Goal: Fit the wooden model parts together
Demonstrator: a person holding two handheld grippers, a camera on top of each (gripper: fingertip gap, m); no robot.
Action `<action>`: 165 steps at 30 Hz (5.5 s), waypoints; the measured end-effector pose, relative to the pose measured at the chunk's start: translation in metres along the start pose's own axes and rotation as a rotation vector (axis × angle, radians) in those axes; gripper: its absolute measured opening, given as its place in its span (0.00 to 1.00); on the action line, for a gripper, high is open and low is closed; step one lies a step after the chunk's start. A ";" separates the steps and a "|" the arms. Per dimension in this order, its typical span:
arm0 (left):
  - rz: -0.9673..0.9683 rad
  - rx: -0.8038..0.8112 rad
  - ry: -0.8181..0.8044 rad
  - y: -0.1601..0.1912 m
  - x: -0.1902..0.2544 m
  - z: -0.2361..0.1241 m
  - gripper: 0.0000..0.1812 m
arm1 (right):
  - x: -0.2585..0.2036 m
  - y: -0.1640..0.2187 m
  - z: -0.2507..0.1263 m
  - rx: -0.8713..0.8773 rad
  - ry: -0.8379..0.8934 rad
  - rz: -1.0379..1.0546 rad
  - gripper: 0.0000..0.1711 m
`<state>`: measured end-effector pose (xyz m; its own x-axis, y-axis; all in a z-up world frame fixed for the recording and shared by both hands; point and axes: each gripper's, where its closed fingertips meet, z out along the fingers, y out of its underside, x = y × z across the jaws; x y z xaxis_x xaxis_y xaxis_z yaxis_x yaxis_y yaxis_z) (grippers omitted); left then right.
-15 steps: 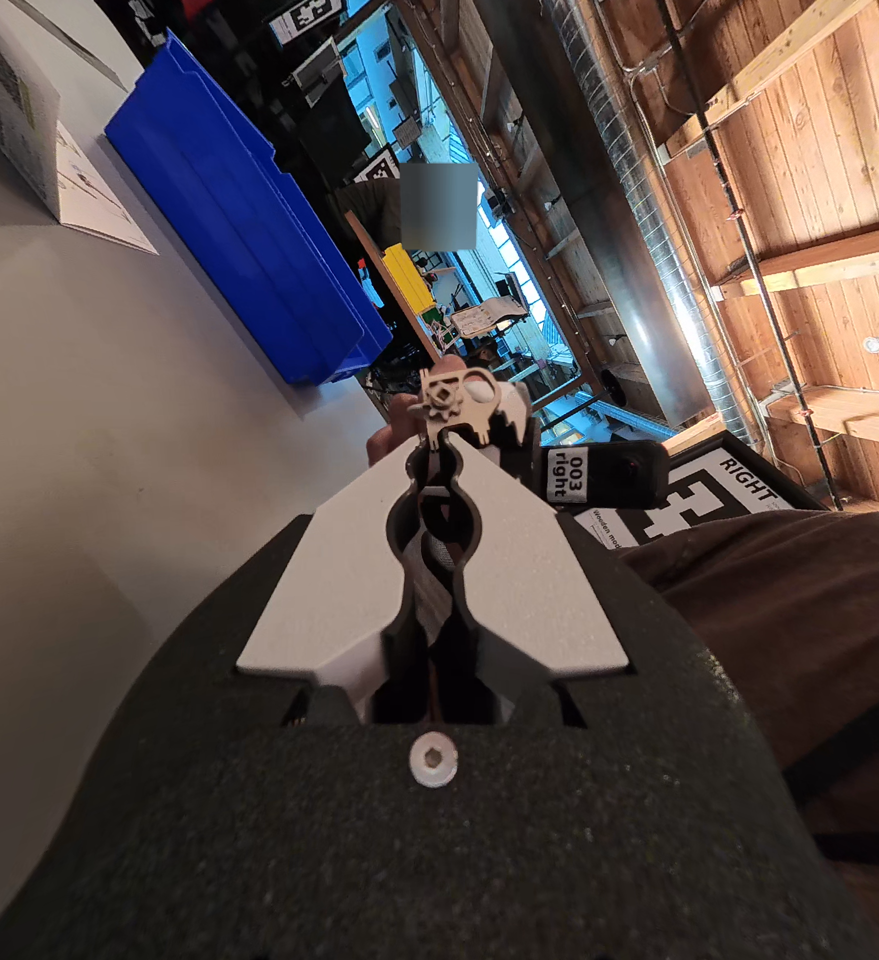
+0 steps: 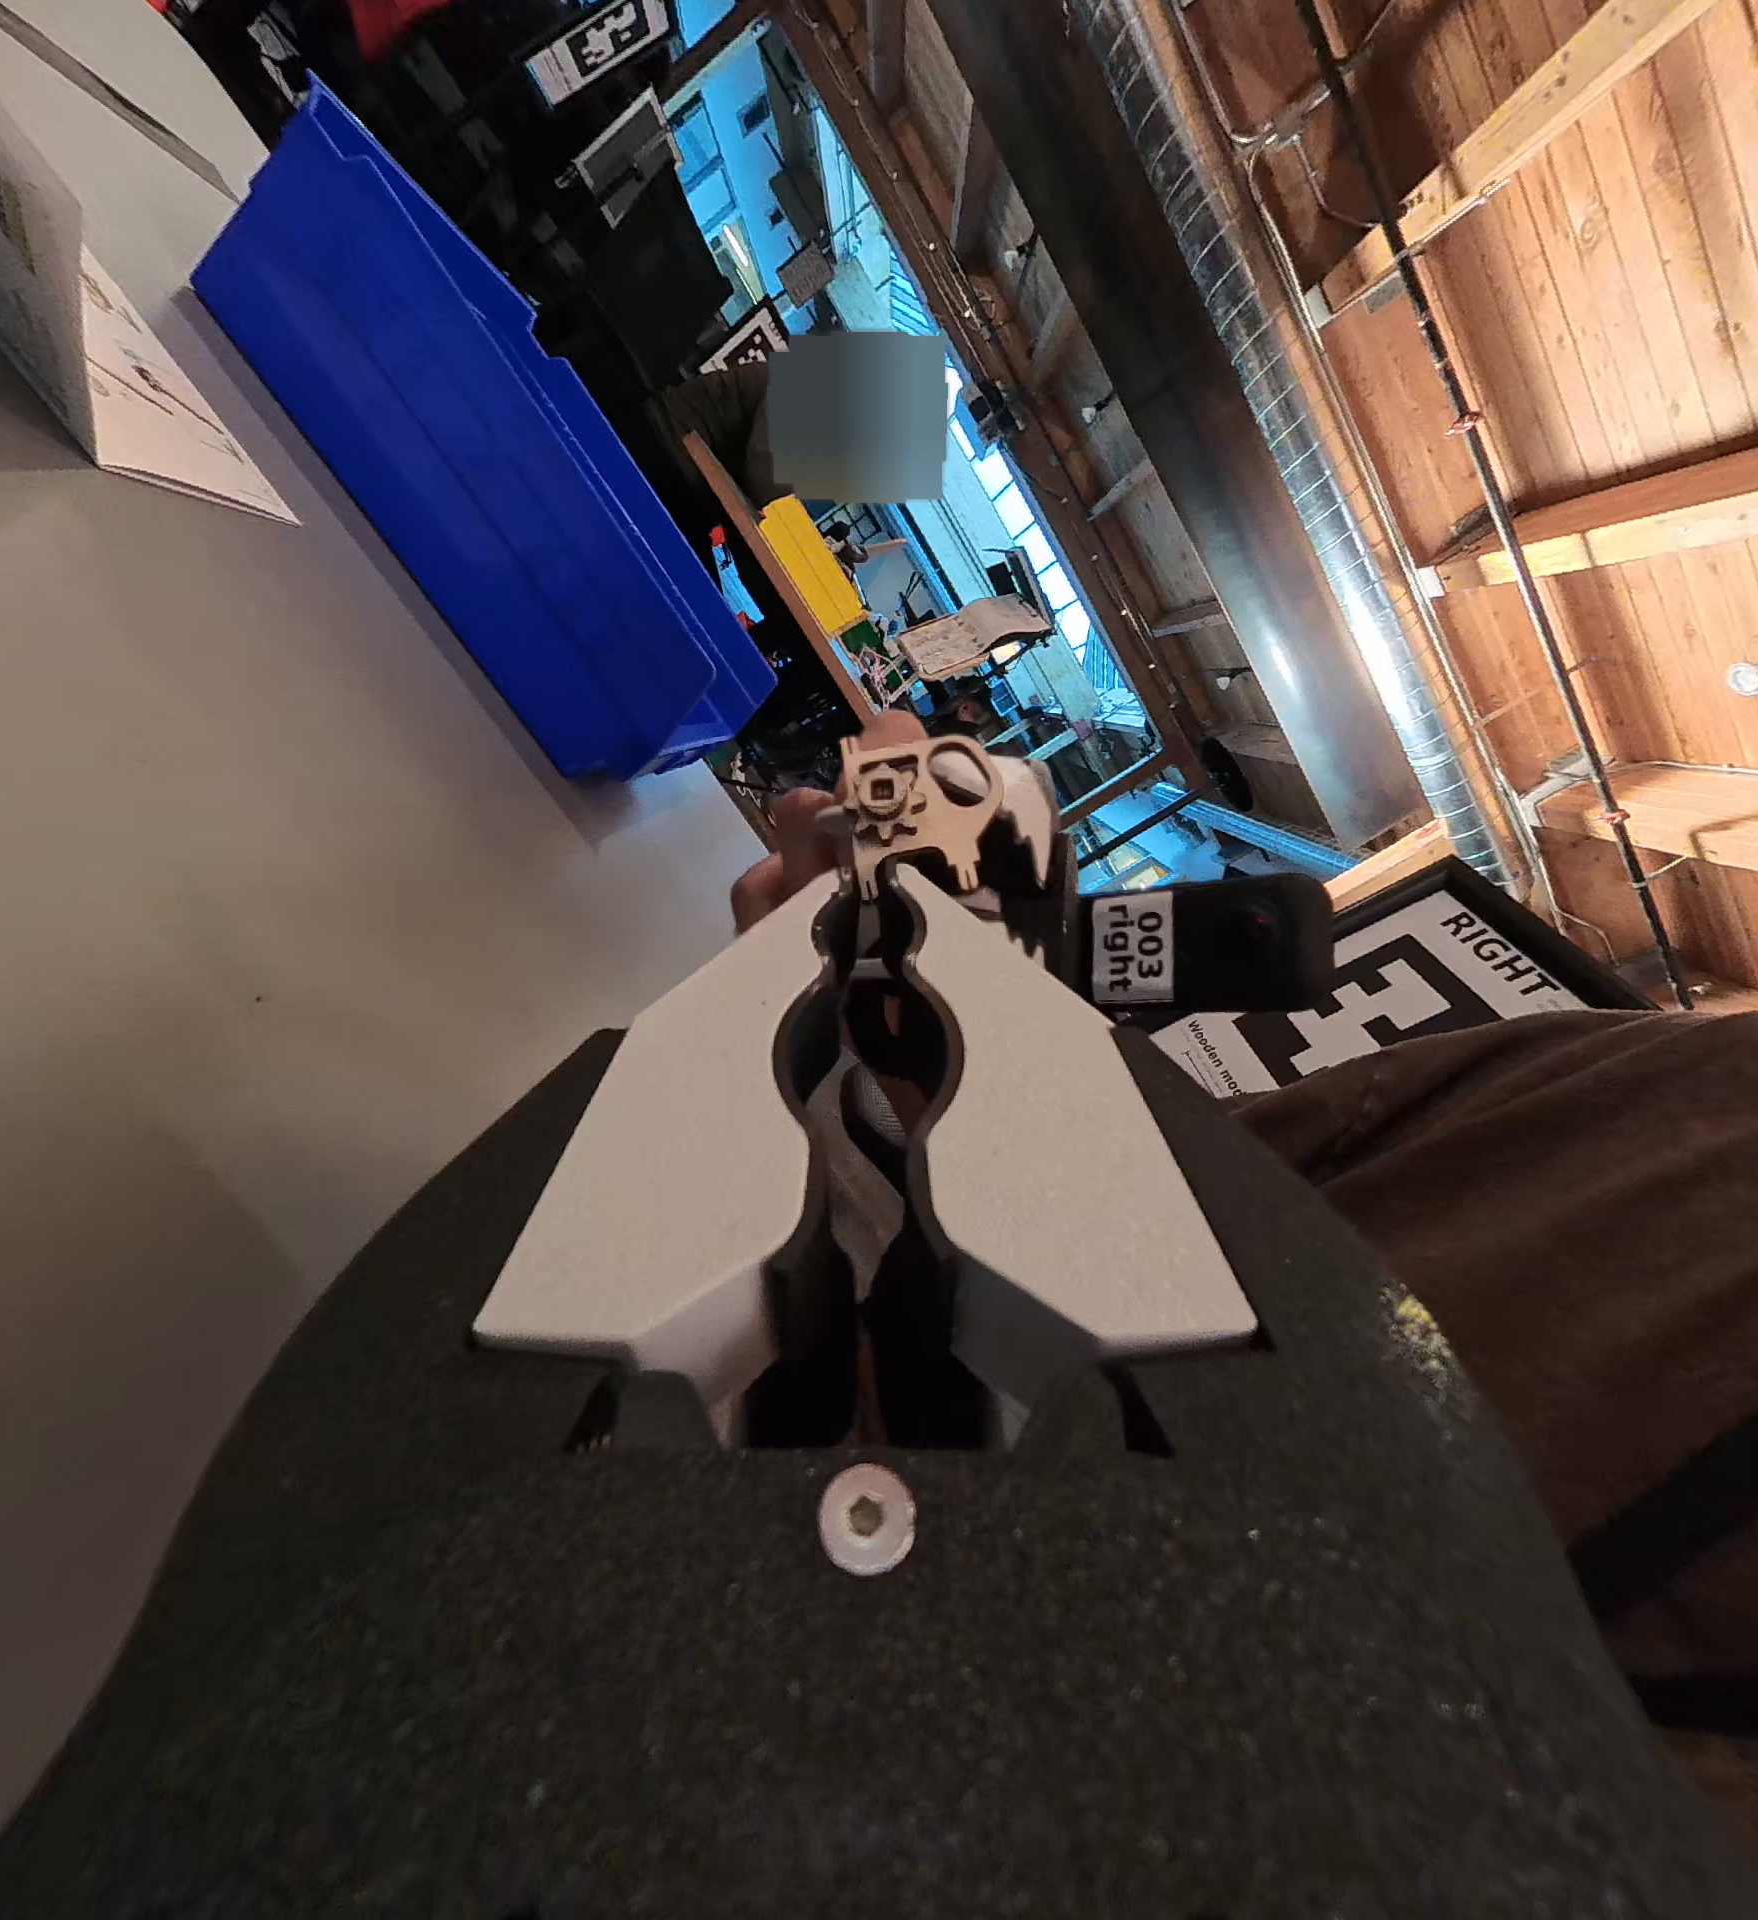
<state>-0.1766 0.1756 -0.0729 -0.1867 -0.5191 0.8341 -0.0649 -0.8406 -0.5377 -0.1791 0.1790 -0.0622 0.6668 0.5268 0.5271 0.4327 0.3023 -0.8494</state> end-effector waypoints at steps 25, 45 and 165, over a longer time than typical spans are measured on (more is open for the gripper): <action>-0.016 0.006 0.017 -0.001 0.002 -0.001 0.00 | -0.002 0.008 0.002 -0.027 -0.024 0.025 0.14; -0.010 0.004 0.008 0.000 0.001 0.000 0.01 | -0.002 -0.005 -0.003 0.032 -0.021 0.019 0.13; 1.824 -1.214 -0.733 0.002 -0.090 0.054 0.01 | 0.008 0.107 -0.030 -0.362 -0.014 0.252 0.24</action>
<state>-0.1069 0.2124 -0.1420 -0.4674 -0.5436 -0.6971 -0.7021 0.7075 -0.0810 -0.1097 0.1918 -0.1483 0.7714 0.5602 0.3018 0.4437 -0.1336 -0.8862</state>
